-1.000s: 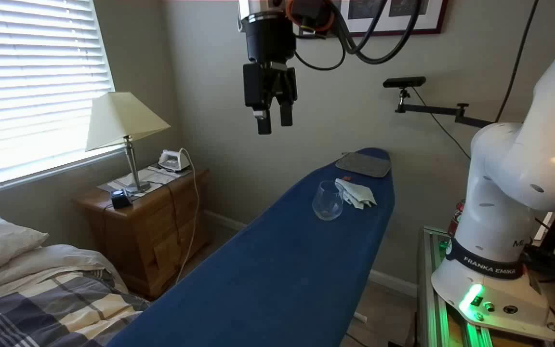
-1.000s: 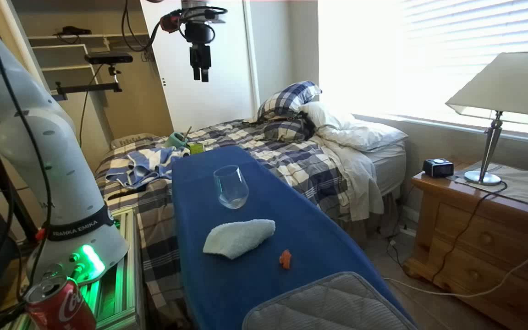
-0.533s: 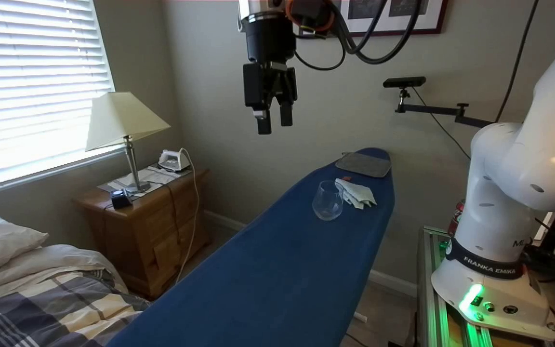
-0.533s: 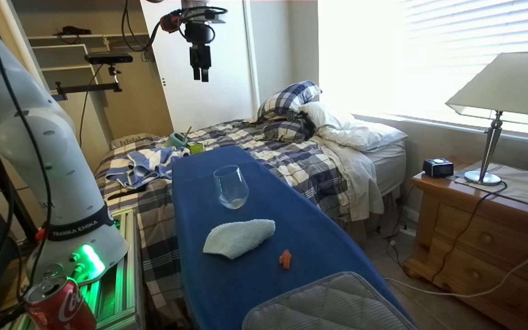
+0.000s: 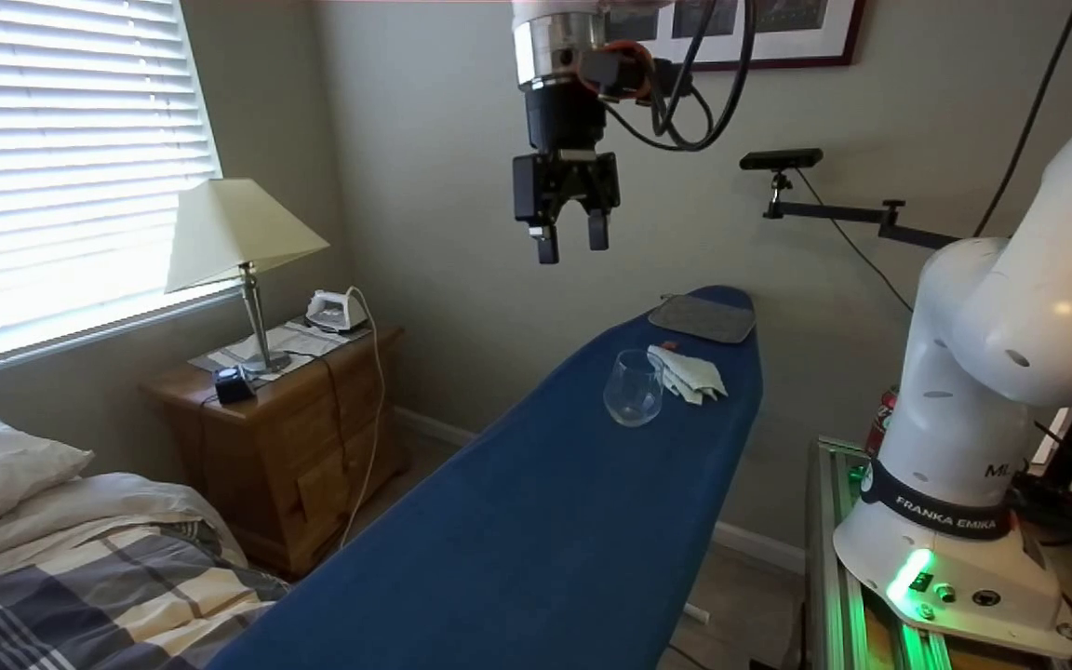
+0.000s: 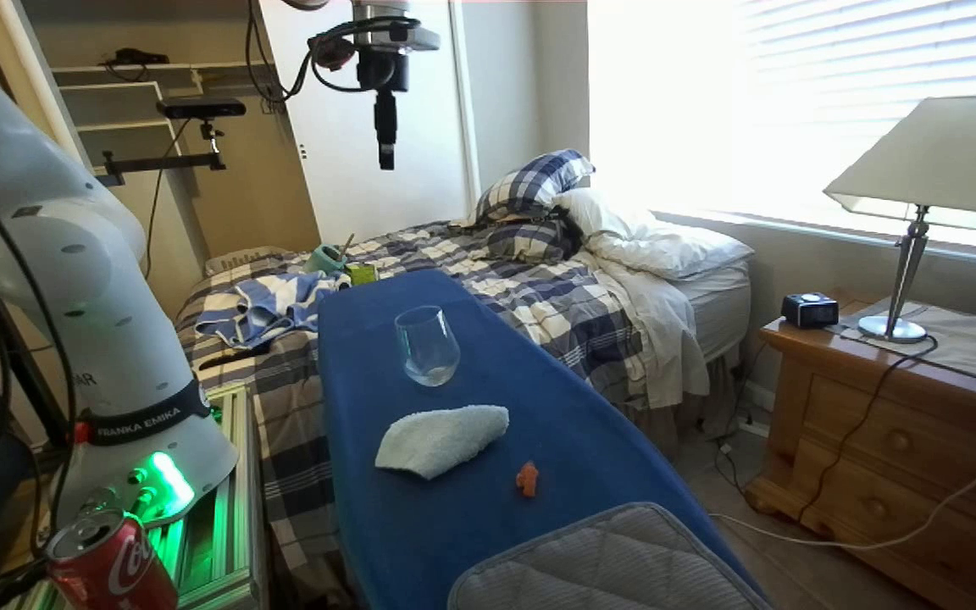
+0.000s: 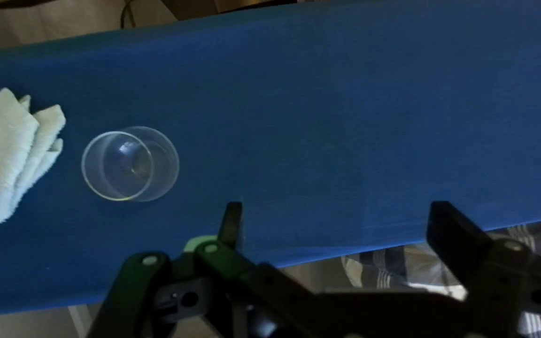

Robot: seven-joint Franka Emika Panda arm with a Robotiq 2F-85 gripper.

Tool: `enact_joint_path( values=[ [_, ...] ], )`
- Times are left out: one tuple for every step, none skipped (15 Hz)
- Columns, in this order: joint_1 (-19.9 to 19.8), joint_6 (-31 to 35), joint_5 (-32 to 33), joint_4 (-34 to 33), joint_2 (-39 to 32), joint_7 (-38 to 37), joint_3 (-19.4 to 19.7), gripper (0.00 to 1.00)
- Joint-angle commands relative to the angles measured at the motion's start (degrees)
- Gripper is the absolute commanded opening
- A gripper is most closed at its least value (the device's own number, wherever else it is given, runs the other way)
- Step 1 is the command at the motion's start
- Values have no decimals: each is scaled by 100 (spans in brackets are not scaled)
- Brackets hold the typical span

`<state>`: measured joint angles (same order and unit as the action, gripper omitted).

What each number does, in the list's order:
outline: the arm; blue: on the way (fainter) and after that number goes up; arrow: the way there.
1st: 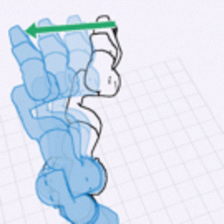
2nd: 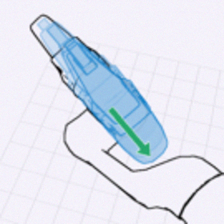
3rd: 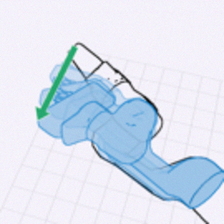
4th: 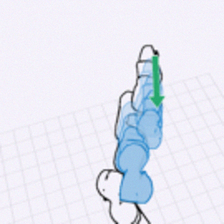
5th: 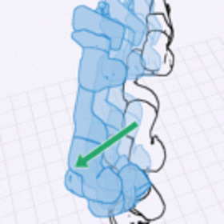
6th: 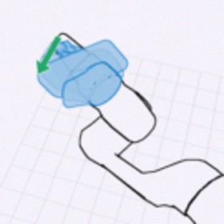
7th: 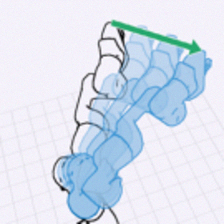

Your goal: Put the small blue towel inside the glass cup

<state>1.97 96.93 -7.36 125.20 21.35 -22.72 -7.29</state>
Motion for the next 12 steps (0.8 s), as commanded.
enact_joint_path(
  values=[
    [-412, 297, 411, 800, 691, -106, 272, 100],
    [-509, 358, 514, 956, 772, -10, 363, 100],
    [-578, 395, 661, 1098, 851, 172, 445, 100],
    [-616, 388, 788, 1236, 921, 473, 554, 100],
    [-679, 444, 924, 1395, 989, 626, 636, 100],
    [-730, 415, 1083, 1539, 1049, 870, 738, 100],
    [-798, 462, 1192, 1690, 1100, 969, 822, 100],
    [-849, 497, 1286, 1831, 1140, 1088, 907, 100],
    [-895, 569, 1347, 1953, 1155, 1167, 977, 100],
    [-823, 358, 1162, 1581, 888, 954, 865, 100],
    [-868, 417, 1207, 1703, 919, 1035, 925, 100],
    [-892, 452, 1218, 1781, 938, 1083, 957, 100]
  ],
)
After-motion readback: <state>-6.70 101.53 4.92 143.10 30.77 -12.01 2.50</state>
